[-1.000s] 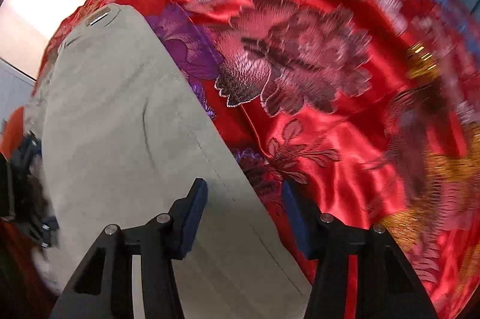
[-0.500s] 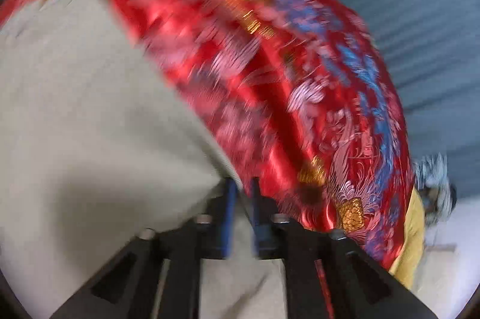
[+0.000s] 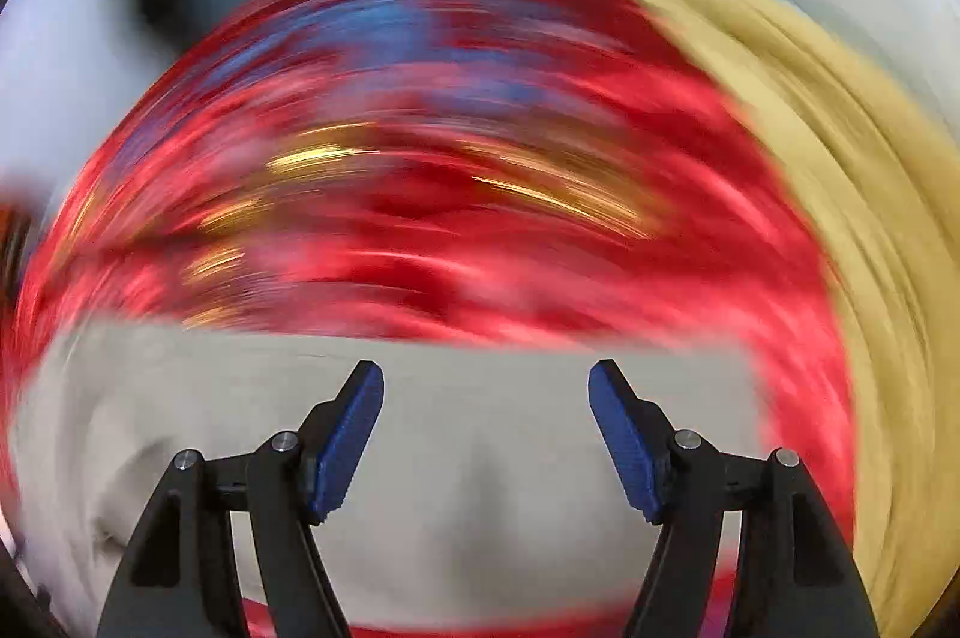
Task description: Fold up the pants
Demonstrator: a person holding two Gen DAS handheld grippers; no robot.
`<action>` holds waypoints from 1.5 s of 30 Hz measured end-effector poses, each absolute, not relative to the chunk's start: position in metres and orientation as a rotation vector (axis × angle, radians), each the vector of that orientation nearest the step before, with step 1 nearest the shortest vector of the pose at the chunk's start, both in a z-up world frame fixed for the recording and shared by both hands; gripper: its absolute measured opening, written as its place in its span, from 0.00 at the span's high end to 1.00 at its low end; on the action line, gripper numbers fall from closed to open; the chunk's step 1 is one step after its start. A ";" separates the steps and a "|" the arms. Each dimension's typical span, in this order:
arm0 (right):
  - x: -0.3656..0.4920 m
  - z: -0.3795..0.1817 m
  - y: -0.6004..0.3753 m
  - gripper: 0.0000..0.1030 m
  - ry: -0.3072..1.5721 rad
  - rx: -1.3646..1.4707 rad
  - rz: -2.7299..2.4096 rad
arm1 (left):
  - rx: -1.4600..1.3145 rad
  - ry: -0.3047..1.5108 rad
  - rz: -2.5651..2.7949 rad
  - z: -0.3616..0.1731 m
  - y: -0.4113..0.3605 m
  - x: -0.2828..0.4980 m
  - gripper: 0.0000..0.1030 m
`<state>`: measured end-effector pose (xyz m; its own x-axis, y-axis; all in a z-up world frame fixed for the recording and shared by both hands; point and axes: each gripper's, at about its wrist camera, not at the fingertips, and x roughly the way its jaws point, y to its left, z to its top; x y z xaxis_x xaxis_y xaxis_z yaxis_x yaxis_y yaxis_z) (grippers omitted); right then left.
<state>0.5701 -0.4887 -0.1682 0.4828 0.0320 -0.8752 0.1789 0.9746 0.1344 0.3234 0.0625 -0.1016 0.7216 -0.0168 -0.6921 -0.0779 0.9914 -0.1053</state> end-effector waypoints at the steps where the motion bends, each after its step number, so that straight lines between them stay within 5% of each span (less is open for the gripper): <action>1: 0.555 -0.181 -0.531 0.33 1.079 0.328 -0.166 | -0.116 0.749 0.049 -0.099 0.060 0.345 0.01; 5: 0.516 -0.226 -0.611 0.33 1.077 0.673 -0.170 | -0.077 0.752 0.070 -0.126 0.058 0.412 0.01; 9: 0.527 -0.249 -0.607 0.33 1.057 0.745 -0.061 | 0.128 0.964 -0.074 -0.197 0.036 0.454 0.08; 10: 0.540 -0.251 -0.596 0.54 1.088 0.694 -0.035 | 0.162 0.992 -0.109 -0.207 0.033 0.453 0.09; 11: 0.549 -0.253 -0.587 0.95 1.123 0.601 -0.043 | 0.232 1.005 -0.151 -0.220 0.029 0.447 0.09; 14: 0.582 -0.222 -0.553 0.97 1.084 0.086 -0.179 | 0.222 0.994 -0.238 -0.225 0.033 0.438 0.07; 16: 0.591 -0.209 -0.547 0.94 1.019 -0.150 -0.322 | 0.205 1.006 -0.240 -0.224 0.036 0.440 0.06; 18: 0.600 -0.206 -0.547 0.80 1.006 -0.248 -0.465 | 0.200 1.012 -0.231 -0.225 0.035 0.443 0.05; 19: 0.599 -0.205 -0.549 0.57 1.019 -0.219 -0.466 | 0.203 1.013 -0.219 -0.223 0.033 0.441 0.05; 20: 0.591 -0.199 -0.549 0.45 0.999 -0.141 -0.448 | 0.207 1.013 -0.191 -0.220 0.031 0.438 0.05; 22: 0.567 -0.185 -0.540 0.44 0.923 -0.051 -0.385 | 0.188 1.003 -0.141 -0.207 0.031 0.427 0.05; 29: 0.388 -0.165 -0.421 0.08 0.738 0.013 0.009 | 0.110 0.804 -0.029 -0.162 -0.019 0.333 0.03; 36: 0.321 -0.218 -0.369 0.01 0.671 -0.007 -0.017 | 0.176 0.914 0.053 -0.233 -0.044 0.340 0.01; 40: 0.337 -0.288 -0.409 0.00 0.843 0.199 -0.035 | 0.102 0.936 0.019 -0.230 -0.032 0.344 0.00; 45: 0.339 -0.289 -0.411 0.00 0.790 0.209 -0.045 | 0.116 0.920 0.027 -0.231 -0.035 0.343 0.00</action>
